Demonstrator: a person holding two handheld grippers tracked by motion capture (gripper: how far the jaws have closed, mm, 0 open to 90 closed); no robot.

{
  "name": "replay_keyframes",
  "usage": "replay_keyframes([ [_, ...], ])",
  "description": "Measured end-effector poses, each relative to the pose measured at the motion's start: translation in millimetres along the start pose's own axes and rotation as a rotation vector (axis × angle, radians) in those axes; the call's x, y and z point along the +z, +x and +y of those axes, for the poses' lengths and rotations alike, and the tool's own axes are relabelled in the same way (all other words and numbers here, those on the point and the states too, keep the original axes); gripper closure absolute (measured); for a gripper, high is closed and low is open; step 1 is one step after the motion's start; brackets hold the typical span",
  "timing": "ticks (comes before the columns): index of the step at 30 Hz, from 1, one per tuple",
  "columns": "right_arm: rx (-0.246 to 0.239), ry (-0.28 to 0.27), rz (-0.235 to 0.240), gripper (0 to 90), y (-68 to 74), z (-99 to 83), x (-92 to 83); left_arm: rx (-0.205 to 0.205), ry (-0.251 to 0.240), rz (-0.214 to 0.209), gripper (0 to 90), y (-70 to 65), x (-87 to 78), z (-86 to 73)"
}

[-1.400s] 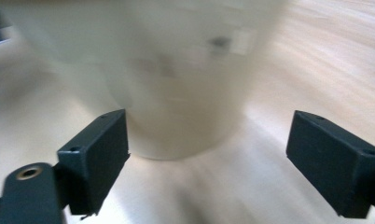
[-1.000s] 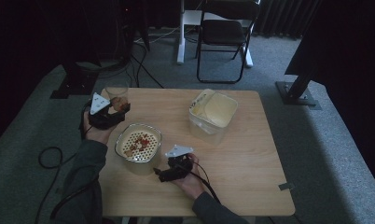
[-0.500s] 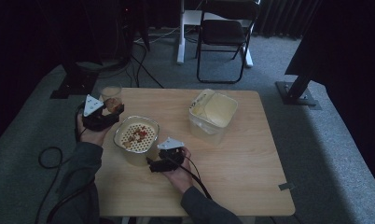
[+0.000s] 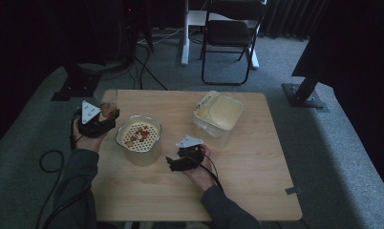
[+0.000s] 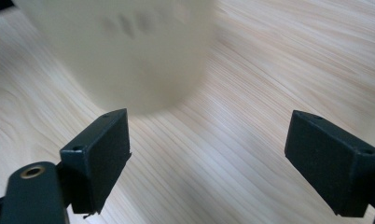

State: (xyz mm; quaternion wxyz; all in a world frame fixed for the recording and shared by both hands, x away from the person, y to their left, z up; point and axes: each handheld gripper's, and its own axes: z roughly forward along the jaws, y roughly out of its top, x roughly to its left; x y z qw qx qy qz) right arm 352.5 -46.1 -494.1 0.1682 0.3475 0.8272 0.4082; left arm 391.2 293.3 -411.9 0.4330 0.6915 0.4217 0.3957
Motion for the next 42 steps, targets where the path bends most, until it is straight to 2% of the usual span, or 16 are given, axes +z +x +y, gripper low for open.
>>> replay_keyframes([
  [3, 0.035, 0.0, -0.008, 14.6, -17.4, -12.8, -15.9, 0.022, 0.015, 0.017, 41.9, 1.2, -0.1, -4.9],
  [5, 0.049, 0.003, -0.028, 14.6, -29.3, -22.5, -26.5, 0.029, 0.024, 0.024, 41.9, 0.7, -1.3, -9.0],
  [12, 0.105, 0.032, -0.111, 14.9, -67.7, -61.9, -60.5, 0.099, 0.042, 0.064, 41.9, -1.1, -11.9, -20.4],
  [16, 0.129, 0.048, -0.153, 15.1, -81.7, -82.2, -74.8, 0.175, 0.073, 0.109, 41.9, -2.5, -14.3, -23.8],
  [19, 0.154, 0.058, -0.18, 15.1, -90.3, -96.5, -82.6, 0.254, 0.097, 0.135, 41.9, -5.9, -14.6, -25.6],
  [22, 0.175, 0.066, -0.193, 15.4, -96.4, -106.2, -87.2, 0.317, 0.114, 0.152, 41.9, -10.6, -13.9, -26.6],
  [27, 0.203, 0.073, -0.226, 15.5, -103.5, -117.2, -91.9, 0.38, 0.13, 0.17, 41.9, -15.8, -11.5, -27.4],
  [29, 0.215, 0.074, -0.235, 15.5, -105.7, -120.2, -92.5, 0.39, 0.134, 0.175, 41.9, -16.4, -11.1, -27.6],
  [30, 0.227, 0.073, -0.237, 15.5, -106.8, -122.2, -92.4, 0.424, 0.141, 0.183, 41.9, -18.5, -10.3, -28.5],
  [31, 0.231, 0.076, -0.237, 15.5, -107.6, -123.6, -92.4, 0.424, 0.141, 0.183, 41.9, -18.5, -10.3, -28.5],
  [32, 0.237, 0.08, -0.239, 15.5, -108.3, -125.2, -92.1, 0.45, 0.144, 0.19, 41.9, -20.0, -10.5, -28.5],
  [36, 0.251, 0.091, -0.246, 15.5, -111.5, -130.0, -92.6, 0.478, 0.144, 0.195, 41.9, -19.8, -12.3, -25.7],
  [42, 0.277, 0.099, -0.242, 15.5, -115.8, -134.5, -91.2, 0.561, 0.163, 0.202, 41.9, -20.1, -14.2, -20.9],
])
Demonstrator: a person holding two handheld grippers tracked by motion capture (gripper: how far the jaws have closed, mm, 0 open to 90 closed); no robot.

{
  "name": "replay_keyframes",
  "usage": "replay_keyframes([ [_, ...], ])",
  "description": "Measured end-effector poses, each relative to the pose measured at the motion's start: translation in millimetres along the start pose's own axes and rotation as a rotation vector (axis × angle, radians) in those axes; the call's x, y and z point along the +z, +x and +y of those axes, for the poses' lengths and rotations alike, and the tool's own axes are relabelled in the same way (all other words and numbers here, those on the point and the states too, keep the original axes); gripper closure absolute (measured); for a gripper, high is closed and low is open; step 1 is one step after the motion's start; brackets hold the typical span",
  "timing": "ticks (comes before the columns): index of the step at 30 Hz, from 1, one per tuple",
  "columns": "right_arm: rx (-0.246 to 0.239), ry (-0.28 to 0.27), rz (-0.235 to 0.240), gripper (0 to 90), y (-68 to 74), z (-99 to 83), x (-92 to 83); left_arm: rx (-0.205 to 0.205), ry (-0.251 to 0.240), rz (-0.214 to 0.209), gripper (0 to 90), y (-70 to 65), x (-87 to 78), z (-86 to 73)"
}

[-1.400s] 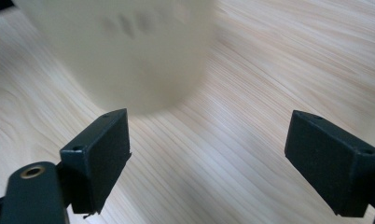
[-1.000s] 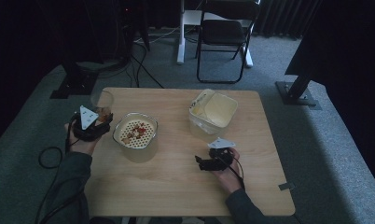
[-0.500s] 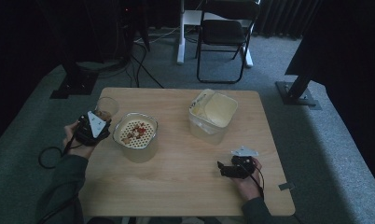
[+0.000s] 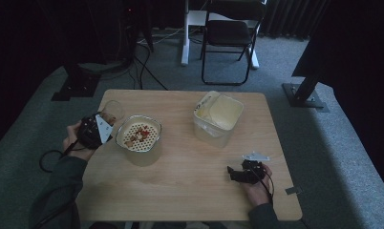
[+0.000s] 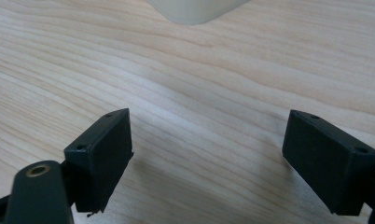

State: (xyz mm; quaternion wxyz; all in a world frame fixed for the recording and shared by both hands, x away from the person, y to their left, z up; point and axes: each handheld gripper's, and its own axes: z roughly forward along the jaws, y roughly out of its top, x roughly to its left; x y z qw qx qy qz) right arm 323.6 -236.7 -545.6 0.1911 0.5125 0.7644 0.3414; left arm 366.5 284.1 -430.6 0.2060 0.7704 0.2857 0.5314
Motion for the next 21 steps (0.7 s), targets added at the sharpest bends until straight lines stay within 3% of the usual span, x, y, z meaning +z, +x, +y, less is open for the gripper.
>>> replay_keyframes([
  [12, 0.004, -0.011, -0.001, 15.5, -3.1, -2.4, 0.7, 0.081, 0.006, -0.003, 41.8, 7.3, -2.6, 7.9],
  [15, 0.005, -0.015, -0.001, 15.5, -2.9, -3.1, 0.7, 0.124, 0.006, 0.006, 41.8, 6.1, -4.4, 10.7],
  [18, 0.004, -0.015, -0.002, 15.5, -2.9, -3.2, 0.7, 0.138, 0.008, 0.009, 41.8, 5.8, -4.4, 11.0],
  [19, 0.004, -0.015, -0.003, 15.5, -2.8, -3.2, 0.7, 0.169, 0.017, 0.014, 41.8, 5.6, -4.7, 11.7],
  [21, 0.0, -0.015, -0.005, 15.5, -2.6, -3.3, 0.8, 0.188, 0.022, 0.015, 41.8, 6.0, -5.2, 12.3],
])
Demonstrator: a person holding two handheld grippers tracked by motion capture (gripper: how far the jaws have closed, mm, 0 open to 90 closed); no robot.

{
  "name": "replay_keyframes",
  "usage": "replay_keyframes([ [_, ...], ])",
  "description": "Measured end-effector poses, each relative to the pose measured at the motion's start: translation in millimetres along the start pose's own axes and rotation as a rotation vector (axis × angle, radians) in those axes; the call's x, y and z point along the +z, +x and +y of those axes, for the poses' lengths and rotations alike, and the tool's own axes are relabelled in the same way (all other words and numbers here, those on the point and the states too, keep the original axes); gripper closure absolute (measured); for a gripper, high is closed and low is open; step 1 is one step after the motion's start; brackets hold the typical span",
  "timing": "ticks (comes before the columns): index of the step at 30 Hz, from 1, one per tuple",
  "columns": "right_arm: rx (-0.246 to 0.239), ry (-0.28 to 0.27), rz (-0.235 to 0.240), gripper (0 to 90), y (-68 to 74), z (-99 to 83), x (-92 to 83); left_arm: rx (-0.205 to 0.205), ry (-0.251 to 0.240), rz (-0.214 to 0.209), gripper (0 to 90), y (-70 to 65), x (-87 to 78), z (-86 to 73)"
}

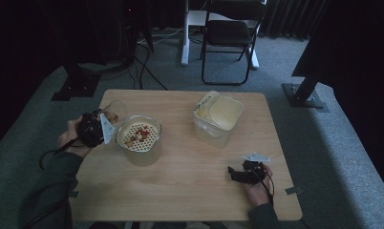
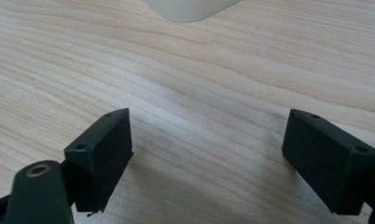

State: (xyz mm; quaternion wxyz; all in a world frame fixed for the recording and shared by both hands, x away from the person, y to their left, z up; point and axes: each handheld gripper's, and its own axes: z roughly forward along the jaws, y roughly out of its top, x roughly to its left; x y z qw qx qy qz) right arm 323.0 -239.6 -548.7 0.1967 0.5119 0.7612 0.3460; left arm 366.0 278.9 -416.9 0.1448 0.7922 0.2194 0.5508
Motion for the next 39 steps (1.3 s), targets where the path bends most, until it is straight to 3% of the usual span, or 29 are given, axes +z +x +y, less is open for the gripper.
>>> replay_keyframes([
  [10, -0.004, -0.001, -0.002, 15.5, 0.6, -0.2, 0.3, 0.075, 0.015, 0.017, 41.9, 1.2, -1.9, 3.3],
  [11, -0.006, -0.002, -0.003, 15.5, 1.1, -0.2, 0.5, 0.113, 0.028, 0.016, 41.9, 0.7, -1.8, 4.6],
  [18, -0.012, -0.001, -0.005, 15.5, 1.9, -0.4, 0.7, 0.205, 0.052, 0.016, 41.9, -4.5, 0.3, 8.4],
  [28, -0.012, -0.004, -0.006, 15.5, 2.0, -0.6, 0.7, 0.301, 0.065, 0.023, 41.9, -4.7, 1.1, 16.5],
  [29, -0.011, -0.004, -0.004, 15.5, 1.9, -0.6, 0.7, 0.342, 0.071, 0.032, 41.9, -3.7, 1.0, 18.5],
  [34, -0.015, -0.005, -0.003, 15.5, 2.2, -0.7, 0.9, 0.427, 0.09, 0.051, 42.0, -4.5, 0.6, 21.1],
  [39, -0.016, -0.005, -0.003, 15.5, 2.2, -0.6, 1.0, 0.458, 0.087, 0.048, 42.0, -5.7, 0.0, 23.9],
])
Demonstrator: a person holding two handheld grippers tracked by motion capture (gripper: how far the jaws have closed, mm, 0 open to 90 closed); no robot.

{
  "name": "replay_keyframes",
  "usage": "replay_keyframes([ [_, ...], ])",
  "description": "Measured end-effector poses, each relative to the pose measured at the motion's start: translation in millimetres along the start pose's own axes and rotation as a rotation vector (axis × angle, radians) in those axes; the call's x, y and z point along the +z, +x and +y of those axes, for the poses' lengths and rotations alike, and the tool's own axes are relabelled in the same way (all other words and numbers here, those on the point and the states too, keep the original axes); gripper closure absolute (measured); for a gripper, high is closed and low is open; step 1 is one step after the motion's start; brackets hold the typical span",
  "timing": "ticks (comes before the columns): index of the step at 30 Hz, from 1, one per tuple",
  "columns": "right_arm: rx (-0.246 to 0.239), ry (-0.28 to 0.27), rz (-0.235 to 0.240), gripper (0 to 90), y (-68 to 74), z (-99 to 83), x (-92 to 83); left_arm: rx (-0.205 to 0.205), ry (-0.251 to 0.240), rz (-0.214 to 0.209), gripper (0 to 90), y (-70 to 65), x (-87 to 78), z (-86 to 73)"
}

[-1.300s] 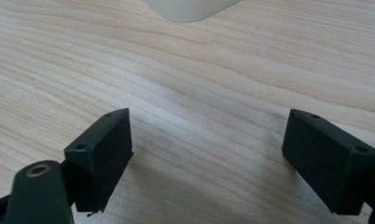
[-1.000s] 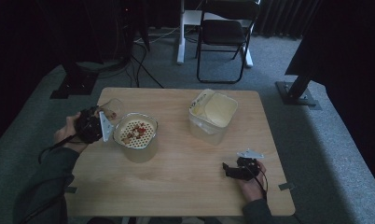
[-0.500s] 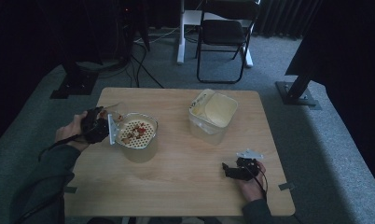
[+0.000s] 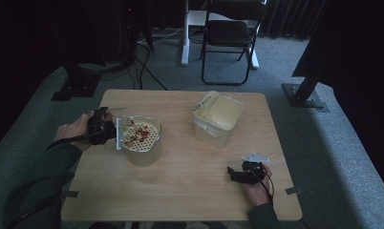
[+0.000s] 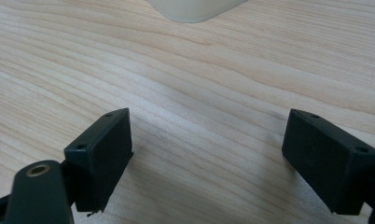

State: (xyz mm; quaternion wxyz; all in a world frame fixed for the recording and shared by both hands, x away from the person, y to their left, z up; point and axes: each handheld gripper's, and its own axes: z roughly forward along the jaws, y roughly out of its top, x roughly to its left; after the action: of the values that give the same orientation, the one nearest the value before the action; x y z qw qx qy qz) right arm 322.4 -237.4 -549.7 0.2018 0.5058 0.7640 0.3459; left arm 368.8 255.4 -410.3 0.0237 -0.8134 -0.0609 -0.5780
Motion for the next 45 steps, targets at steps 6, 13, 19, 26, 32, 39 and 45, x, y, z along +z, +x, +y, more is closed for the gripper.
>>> replay_keyframes([
  [6, 0.0, 0.0, 0.001, 15.5, 0.0, 0.0, 0.0, 0.052, 0.006, 0.012, 42.1, 0.1, -2.1, 2.6],
  [13, -0.002, 0.0, -0.001, 15.5, 0.2, 0.1, 0.1, 0.067, 0.005, 0.025, 42.2, 2.3, -3.7, 3.9],
  [19, -0.002, 0.0, -0.001, 15.5, 0.1, 0.1, 0.1, 0.075, 0.002, 0.031, 42.3, 2.2, -3.6, 5.1],
  [26, -0.002, 0.0, 0.0, 15.5, 0.1, 0.1, 0.2, 0.126, 0.005, 0.045, 42.3, 3.0, -5.0, 6.1],
  [32, -0.002, 0.0, -0.001, 15.5, 0.2, 0.1, 0.2, 0.175, -0.004, 0.052, 42.3, 0.7, -8.0, 11.2],
  [39, -0.002, -0.001, 0.001, 15.5, 0.1, 0.1, 0.2, 0.179, 0.008, 0.049, 42.4, 0.8, -5.1, 8.9],
  [45, -0.002, 0.0, 0.0, 15.5, 0.4, 0.1, 0.2, 0.163, 0.004, 0.047, 42.5, 1.0, -5.2, 9.6],
])
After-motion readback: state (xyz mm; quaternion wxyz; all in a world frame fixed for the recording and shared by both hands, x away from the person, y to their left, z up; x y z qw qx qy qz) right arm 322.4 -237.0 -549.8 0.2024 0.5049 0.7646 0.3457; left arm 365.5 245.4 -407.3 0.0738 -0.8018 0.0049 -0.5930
